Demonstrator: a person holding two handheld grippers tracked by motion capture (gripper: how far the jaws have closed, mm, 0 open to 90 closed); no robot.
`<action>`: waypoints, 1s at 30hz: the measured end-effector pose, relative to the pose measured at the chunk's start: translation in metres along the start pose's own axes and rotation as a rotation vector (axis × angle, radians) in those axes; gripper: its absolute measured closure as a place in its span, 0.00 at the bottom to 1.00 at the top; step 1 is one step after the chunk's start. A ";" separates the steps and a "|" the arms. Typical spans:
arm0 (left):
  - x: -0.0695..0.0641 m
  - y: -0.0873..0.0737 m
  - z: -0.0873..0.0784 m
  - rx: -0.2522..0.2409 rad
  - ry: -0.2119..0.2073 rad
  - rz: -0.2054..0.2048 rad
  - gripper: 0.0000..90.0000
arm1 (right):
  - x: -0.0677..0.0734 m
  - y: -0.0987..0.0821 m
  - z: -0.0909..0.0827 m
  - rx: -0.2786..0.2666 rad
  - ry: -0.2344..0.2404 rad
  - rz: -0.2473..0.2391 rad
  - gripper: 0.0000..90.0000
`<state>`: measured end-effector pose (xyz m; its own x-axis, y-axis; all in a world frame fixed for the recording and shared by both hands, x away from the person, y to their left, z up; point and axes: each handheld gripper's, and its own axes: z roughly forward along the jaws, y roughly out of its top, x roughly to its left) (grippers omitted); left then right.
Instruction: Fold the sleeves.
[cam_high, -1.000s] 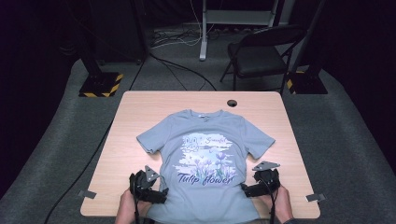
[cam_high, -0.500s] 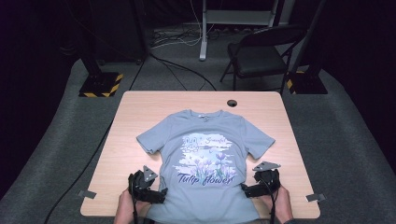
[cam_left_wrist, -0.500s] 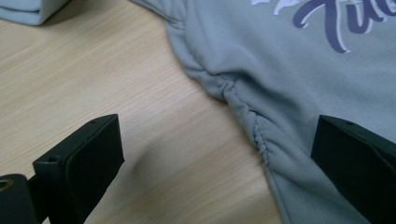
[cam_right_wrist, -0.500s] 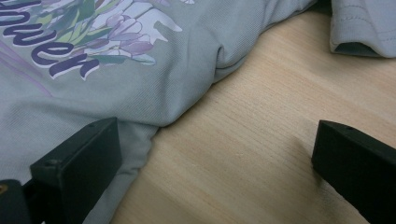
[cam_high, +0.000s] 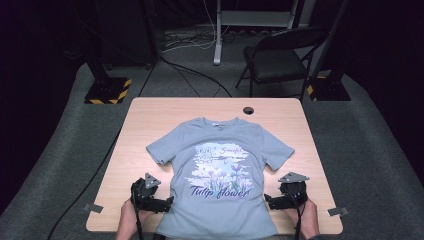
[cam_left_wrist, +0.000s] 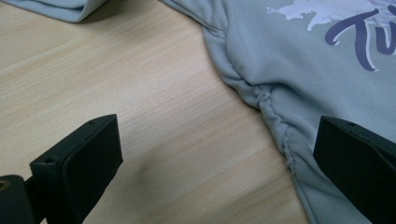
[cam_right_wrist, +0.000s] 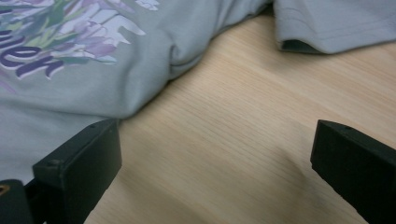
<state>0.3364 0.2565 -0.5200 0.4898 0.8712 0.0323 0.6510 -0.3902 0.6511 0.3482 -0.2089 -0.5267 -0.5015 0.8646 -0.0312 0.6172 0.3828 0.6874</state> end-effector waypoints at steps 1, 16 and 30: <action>0.002 0.000 0.000 -0.002 -0.002 -0.004 0.01 | -0.003 -0.001 0.000 0.002 -0.003 0.004 0.01; 0.029 0.010 0.006 -0.002 0.028 -0.051 0.02 | -0.015 -0.016 0.001 -0.061 0.008 0.011 0.00; 0.042 0.028 0.010 -0.015 0.025 -0.057 0.02 | -0.016 -0.017 0.001 -0.065 -0.001 0.017 0.00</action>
<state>0.3815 0.2793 -0.5083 0.4371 0.8993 0.0139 0.6683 -0.3351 0.6641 0.3467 -0.2284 -0.5386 -0.4903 0.8713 -0.0199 0.5849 0.3459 0.7337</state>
